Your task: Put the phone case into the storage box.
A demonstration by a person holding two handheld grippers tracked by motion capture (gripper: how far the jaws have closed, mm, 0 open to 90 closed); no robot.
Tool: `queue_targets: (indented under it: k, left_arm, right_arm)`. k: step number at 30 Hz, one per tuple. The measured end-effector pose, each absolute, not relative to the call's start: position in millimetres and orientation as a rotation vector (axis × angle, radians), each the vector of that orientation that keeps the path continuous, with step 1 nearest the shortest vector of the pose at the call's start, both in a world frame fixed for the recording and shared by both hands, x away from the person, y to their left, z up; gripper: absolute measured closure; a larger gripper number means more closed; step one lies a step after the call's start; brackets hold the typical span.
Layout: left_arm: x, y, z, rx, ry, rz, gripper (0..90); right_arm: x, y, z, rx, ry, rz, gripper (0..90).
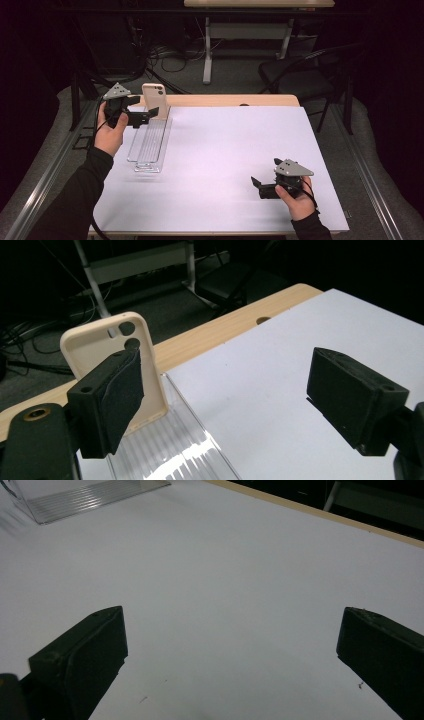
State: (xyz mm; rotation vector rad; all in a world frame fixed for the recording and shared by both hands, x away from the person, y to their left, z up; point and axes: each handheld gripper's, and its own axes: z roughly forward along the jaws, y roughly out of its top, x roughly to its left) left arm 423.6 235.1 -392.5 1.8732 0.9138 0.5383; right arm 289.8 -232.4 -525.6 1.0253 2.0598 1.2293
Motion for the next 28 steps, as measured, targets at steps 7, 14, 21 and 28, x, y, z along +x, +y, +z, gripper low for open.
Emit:
queue_targets:
  k: [7,14,21,28]
  left_arm:
    - [399.2,229.8,-401.6,1.864,0.900,0.491,15.3]
    - [381.7,221.6,-422.1,1.882,0.900,0.439,15.5]
    - [364.1,214.0,-441.3,1.883,0.882,0.407,15.5]
    - [347.1,208.3,-448.0,1.871,0.841,0.410,15.5]
  right_arm:
    - [288.4,-233.1,-526.1,1.032,2.056,1.226,0.0]
    - [287.2,-233.6,-527.7,1.041,2.057,1.223,0.0]
    - [286.4,-234.6,-528.5,1.048,2.054,1.225,0.0]
    - [285.3,-235.4,-529.3,1.049,2.054,1.225,0.0]
